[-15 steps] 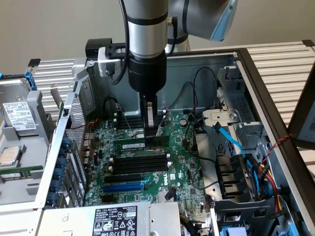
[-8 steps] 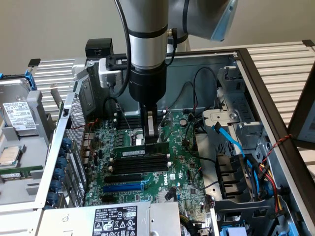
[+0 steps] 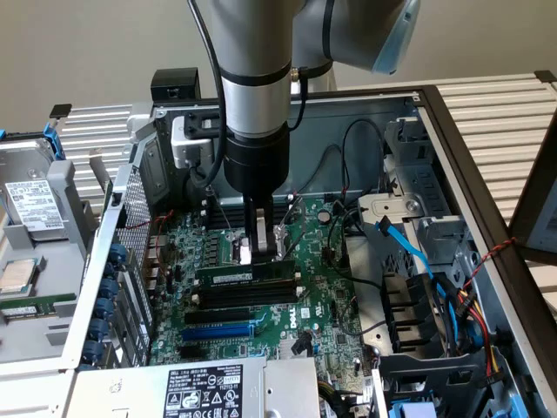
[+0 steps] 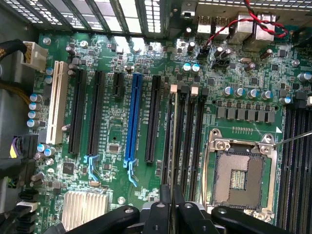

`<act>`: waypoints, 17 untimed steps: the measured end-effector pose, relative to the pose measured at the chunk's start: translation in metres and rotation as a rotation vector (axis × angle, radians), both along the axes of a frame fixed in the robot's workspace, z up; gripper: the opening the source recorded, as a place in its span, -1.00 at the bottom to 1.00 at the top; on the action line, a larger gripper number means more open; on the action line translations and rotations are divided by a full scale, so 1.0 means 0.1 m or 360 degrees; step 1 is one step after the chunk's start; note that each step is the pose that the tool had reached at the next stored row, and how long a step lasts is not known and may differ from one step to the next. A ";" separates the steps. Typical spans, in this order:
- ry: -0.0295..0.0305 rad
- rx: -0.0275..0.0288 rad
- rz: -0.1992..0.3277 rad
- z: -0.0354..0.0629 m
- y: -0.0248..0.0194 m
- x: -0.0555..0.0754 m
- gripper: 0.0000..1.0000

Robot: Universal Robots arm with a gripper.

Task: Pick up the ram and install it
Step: 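Insert the ram into the slot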

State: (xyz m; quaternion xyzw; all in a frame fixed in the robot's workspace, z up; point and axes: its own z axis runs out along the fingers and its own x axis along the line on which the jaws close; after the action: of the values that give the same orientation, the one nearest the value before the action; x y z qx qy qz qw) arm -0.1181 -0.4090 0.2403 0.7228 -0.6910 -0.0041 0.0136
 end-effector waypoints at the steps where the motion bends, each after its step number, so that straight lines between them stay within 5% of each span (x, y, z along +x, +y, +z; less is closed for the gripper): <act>1: 0.00004 0.00217 0.0000 -0.001 -0.001 0.00 -0.74; 2: 0.00002 0.00386 -0.0002 -0.003 -0.003 -0.01 -0.74; 7: 0.00001 0.00389 -0.0002 -0.003 -0.005 -0.01 -0.74; 17: -0.00002 0.00393 -0.0032 -0.004 -0.114 -0.01 -0.74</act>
State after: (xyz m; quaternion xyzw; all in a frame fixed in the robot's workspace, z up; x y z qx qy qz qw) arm -0.1186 -0.4204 0.2400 0.7159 -0.6981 -0.0127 0.0046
